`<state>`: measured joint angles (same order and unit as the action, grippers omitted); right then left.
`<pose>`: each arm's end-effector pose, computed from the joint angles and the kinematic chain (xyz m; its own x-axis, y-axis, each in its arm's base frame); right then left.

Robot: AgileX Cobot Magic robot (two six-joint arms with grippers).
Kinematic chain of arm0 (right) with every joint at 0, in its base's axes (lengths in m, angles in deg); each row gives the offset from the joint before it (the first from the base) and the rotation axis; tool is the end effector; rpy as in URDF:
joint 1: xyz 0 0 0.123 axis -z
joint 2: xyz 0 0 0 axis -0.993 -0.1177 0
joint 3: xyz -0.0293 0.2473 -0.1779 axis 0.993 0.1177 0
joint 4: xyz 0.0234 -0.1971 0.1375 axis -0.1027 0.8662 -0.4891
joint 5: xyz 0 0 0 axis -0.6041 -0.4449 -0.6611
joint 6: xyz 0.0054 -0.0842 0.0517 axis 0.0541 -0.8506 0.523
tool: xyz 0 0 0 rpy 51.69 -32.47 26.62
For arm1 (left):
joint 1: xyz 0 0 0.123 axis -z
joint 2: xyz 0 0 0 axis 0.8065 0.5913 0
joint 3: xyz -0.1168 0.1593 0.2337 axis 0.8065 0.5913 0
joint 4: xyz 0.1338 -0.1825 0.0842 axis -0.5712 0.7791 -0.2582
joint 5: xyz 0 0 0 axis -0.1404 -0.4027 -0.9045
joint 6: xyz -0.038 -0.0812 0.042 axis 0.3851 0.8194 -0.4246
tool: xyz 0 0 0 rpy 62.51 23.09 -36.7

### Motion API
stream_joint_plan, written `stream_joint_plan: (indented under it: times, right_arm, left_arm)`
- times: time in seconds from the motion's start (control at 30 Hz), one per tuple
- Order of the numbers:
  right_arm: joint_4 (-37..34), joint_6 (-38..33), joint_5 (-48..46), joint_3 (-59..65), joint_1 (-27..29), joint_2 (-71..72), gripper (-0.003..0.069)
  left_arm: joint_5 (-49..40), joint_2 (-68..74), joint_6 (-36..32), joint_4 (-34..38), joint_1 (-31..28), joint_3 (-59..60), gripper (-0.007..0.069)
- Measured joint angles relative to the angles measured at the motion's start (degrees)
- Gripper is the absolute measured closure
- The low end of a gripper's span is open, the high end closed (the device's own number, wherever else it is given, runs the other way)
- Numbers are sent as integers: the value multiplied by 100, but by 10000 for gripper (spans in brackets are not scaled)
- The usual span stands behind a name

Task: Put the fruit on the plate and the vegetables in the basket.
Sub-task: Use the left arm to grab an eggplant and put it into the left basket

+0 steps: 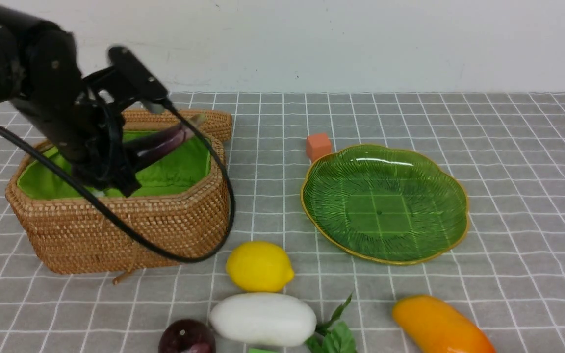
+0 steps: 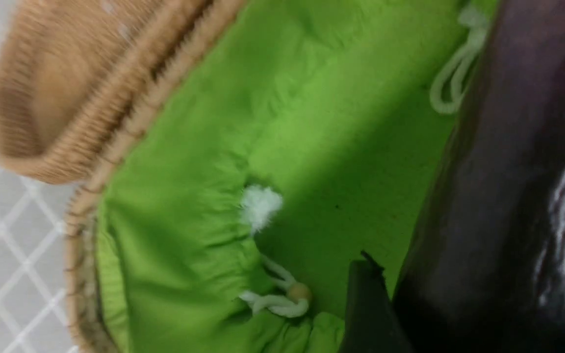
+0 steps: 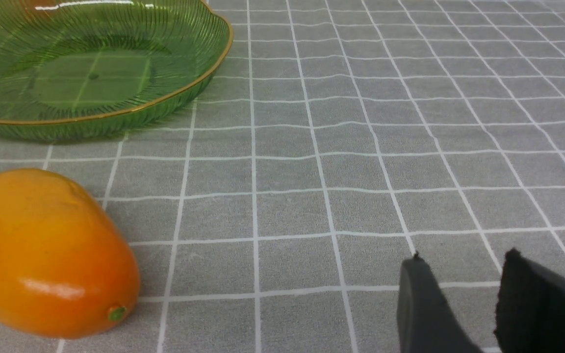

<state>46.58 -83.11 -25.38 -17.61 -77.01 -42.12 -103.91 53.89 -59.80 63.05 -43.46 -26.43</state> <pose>0.0282 -0.0013 0.1717 -0.2955 -0.0103 -0.9553 0.0793 0.9962 -0.0353 0.3596 -0.0573 0.3068 -0.5949 0.7044 -0.3873 0.6022 0.7097 0.3657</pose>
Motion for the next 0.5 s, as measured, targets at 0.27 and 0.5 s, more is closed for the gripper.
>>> stream_joint_plan:
  times: [0.27, 0.5]
  right_arm:
    - [0, 0, 0, 0, 0, 0, 419]
    - [0, 0, 0, 0, 0, 0, 419]
  left_arm:
    - [766, 217, -554, 518, -365, -7, 219]
    - [1007, 435, -265, 477, -365, -7, 219]
